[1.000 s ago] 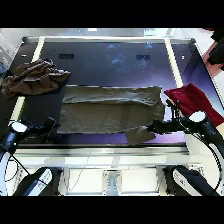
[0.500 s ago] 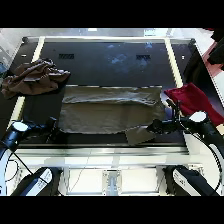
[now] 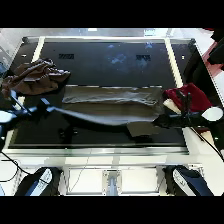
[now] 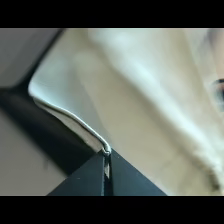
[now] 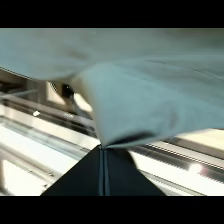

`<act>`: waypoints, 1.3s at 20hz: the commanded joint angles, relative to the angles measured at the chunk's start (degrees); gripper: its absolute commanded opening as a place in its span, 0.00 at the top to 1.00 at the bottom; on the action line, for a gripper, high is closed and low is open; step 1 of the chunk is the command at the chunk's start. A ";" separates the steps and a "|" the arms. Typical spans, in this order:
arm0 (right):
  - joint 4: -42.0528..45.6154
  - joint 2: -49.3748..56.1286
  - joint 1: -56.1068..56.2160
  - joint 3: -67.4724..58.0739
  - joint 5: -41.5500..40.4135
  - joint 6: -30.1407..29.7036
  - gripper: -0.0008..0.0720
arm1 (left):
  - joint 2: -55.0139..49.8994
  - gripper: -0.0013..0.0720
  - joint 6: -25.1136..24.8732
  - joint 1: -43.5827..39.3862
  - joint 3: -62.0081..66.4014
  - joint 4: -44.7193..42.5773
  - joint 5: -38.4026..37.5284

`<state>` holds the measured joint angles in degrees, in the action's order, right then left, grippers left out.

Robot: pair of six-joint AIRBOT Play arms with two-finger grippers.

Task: Fold the shirts.

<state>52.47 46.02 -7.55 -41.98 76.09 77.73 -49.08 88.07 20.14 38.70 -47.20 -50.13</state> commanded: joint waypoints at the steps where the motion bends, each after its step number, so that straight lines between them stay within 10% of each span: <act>1: 8.02 -0.52 0.02 -5.81 0.28 4.50 0.95 | 1.60 0.97 -3.93 -1.62 8.76 0.13 2.47; 8: 4.26 18.23 0.15 -17.44 -13.81 -0.50 0.95 | -17.00 0.97 -0.37 -20.68 21.33 -11.02 15.21; 14: 2.78 38.23 0.15 -30.64 -20.87 -2.75 0.95 | -35.28 0.97 18.40 -22.64 36.63 -32.22 14.45; 24: 2.40 52.54 0.15 -36.35 -26.75 -4.39 0.94 | -45.59 0.94 18.62 -22.73 38.82 -31.85 10.01; 26: 2.29 52.13 -0.04 -36.76 -26.53 -4.92 0.72 | -45.59 0.28 16.87 -22.73 40.06 -28.02 12.52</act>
<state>54.98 97.25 -7.44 -78.06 50.54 73.97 -93.73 106.30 -2.57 77.71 -78.96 -39.88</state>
